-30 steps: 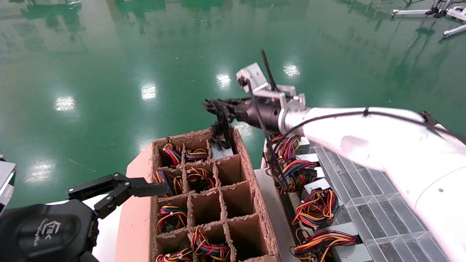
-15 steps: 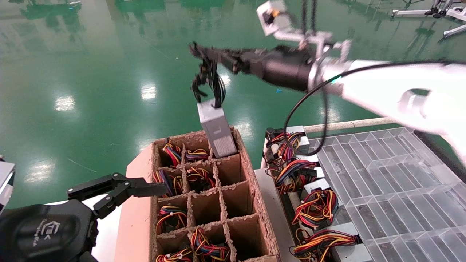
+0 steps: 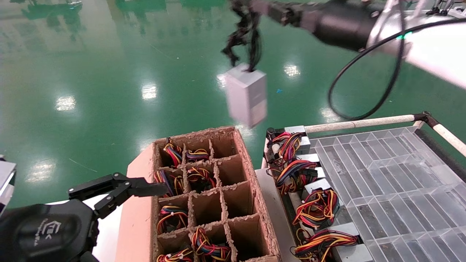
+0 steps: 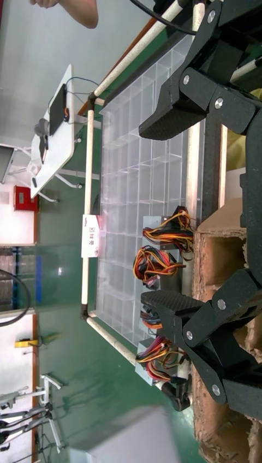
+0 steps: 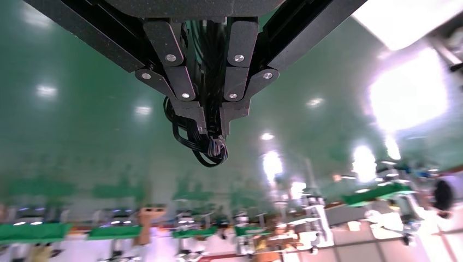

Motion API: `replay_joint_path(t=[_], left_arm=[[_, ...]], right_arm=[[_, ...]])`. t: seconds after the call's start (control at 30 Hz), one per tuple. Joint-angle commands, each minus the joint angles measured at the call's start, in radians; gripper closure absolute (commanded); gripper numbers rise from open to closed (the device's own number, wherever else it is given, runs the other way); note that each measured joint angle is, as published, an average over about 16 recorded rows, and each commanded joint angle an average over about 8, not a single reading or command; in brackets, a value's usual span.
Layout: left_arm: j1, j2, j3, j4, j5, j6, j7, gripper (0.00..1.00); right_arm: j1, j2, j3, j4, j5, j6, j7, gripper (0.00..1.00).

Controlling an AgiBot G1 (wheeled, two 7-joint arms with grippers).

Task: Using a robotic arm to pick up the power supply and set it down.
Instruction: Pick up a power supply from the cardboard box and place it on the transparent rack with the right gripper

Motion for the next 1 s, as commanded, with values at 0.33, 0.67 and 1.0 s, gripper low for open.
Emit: replay_joint_path(t=[0.33, 0.67, 1.0], left_arm=[[0.000, 0.000, 0.000, 0.000, 0.000, 0.000, 0.000, 0.00], [0.000, 0.000, 0.000, 0.000, 0.000, 0.000, 0.000, 0.00], [0.000, 0.000, 0.001, 0.000, 0.000, 0.000, 0.000, 0.00]], right_arm=[[0.056, 0.079, -0.034, -0.089, -0.055, 0.065, -0.040, 1.00], [0.012, 0.121, -0.055, -0.123, -0.084, 0.124, -0.060, 1.00], [-0.064, 0.141, -0.054, -0.130, -0.084, 0.137, -0.038, 1.00]])
